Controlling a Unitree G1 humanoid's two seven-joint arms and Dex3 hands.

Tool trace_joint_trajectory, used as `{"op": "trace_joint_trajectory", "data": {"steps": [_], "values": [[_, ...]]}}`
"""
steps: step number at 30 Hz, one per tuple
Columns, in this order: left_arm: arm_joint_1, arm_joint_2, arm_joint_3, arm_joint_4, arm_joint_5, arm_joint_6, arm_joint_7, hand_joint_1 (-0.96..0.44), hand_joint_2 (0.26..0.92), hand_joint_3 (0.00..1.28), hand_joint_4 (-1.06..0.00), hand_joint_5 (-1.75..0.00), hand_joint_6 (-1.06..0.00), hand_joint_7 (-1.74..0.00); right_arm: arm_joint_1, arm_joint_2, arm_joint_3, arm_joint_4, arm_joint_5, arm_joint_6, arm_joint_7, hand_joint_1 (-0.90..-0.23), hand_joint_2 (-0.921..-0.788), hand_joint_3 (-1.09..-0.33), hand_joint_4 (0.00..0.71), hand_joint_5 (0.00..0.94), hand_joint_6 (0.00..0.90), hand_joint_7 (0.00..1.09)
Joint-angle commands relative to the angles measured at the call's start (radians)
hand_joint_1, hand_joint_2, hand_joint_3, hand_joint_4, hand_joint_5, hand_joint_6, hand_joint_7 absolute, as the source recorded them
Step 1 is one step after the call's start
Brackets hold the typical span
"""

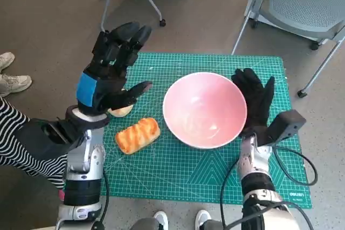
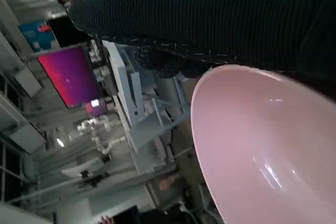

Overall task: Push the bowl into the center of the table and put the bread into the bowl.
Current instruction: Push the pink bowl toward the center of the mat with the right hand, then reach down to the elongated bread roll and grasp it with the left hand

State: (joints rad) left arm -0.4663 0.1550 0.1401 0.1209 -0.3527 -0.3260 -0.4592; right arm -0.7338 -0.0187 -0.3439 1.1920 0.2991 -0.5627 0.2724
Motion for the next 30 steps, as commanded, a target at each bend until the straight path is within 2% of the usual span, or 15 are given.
{"op": "trace_joint_trajectory", "data": {"steps": [1, 6, 13, 15, 16, 19, 23, 30], "values": [[0.007, 0.002, -0.002, -0.011, 0.015, -0.015, 0.007, -0.19, 0.908, 0.24, -0.17, -0.17, 0.0, -0.73, 0.011, -0.01, 0.015, 0.016, -0.029, 0.031, -0.004, -0.551, -0.921, -0.941, 0.142, 0.001, 0.064, 0.43], [0.008, -0.001, -0.005, -0.005, 0.014, -0.015, 0.008, -0.19, 0.91, 0.23, -0.17, -0.17, 0.0, -0.73, 0.018, -0.048, 0.032, -0.002, -0.063, 0.031, -0.03, -0.533, -0.921, -0.936, 0.145, 0.002, 0.061, 0.42], [0.008, 0.0, -0.006, -0.004, 0.013, -0.016, 0.01, -0.19, 0.912, 0.23, -0.18, -0.16, 0.0, -0.72, 0.02, -0.051, 0.035, -0.006, -0.069, 0.033, -0.037, -0.526, -0.921, -0.93, 0.146, 0.002, 0.061, 0.42], [0.011, -0.01, -0.016, -0.015, 0.011, -0.003, 0.015, -0.19, 0.914, 0.23, -0.18, -0.16, 0.0, -0.72, 0.04, -0.099, 0.046, -0.122, -0.106, -0.043, -0.078, -0.544, -0.921, -0.922, 0.152, 0.005, 0.069, 0.43], [0.009, -0.014, -0.02, -0.015, 0.011, 0.0, 0.016, -0.2, 0.914, 0.23, -0.17, -0.16, 0.0, -0.72, 0.049, -0.117, 0.049, -0.181, -0.115, -0.073, -0.081, -0.559, -0.921, -0.914, 0.156, 0.006, 0.075, 0.43], [0.0, -0.019, -0.026, -0.008, 0.014, -0.001, 0.018, -0.2, 0.916, 0.22, -0.17, -0.15, 0.0, -0.72, 0.069, -0.132, 0.055, -0.295, -0.119, -0.091, -0.069, -0.584, -0.921, -0.89, 0.162, 0.008, 0.082, 0.44], [-0.027, -0.031, -0.042, 0.004, 0.012, 0.004, 0.013, -0.2, 0.919, 0.22, -0.17, -0.15, 0.0, -0.72, 0.119, -0.152, 0.089, -0.532, -0.086, -0.031, 0.001, -0.634, -0.921, -0.823, 0.162, 0.006, 0.086, 0.46], [-0.069, -0.039, -0.064, -0.001, 0.005, 0.027, 0.007, -0.2, 0.918, 0.22, -0.18, -0.15, 0.0, -0.73, 0.198, -0.181, 0.15, -0.853, -0.084, 0.097, 0.024, -0.698, -0.921, -0.749, 0.156, 0.004, 0.08, 0.47]]}}
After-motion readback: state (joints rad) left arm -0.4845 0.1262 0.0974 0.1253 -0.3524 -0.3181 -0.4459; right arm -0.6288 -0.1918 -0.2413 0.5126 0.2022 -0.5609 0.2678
